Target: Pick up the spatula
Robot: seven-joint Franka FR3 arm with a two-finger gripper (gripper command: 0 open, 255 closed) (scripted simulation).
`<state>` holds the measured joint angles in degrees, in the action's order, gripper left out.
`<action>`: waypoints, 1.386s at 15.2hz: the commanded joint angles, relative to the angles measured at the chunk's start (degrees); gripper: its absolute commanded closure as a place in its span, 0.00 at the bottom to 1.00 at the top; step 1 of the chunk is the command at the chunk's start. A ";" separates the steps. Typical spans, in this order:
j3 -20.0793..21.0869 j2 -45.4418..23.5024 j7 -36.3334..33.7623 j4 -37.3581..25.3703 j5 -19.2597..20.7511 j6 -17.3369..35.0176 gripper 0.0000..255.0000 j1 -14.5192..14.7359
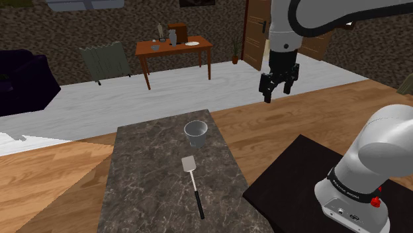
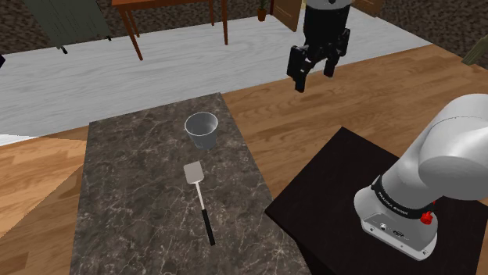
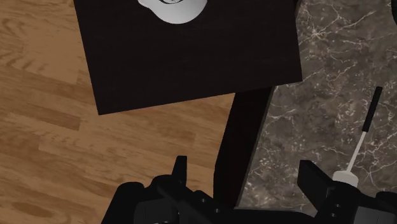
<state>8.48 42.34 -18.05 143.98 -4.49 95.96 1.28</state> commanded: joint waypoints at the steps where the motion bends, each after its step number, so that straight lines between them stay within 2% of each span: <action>1: 2.08 -1.46 -2.65 1.38 -1.73 3.15 0.00 0.68; 8: 9.32 -10.24 -11.09 4.32 -6.39 15.84 0.00 2.56; 13: 14.67 -19.44 -17.45 3.77 -7.81 25.30 0.00 2.97; 17: 18.80 -28.26 -23.40 1.76 -6.66 32.63 0.00 2.61; 21: 22.10 -38.18 -30.86 -1.57 -2.39 39.22 0.00 2.15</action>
<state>29.62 7.18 -46.53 143.41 -8.28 133.11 3.51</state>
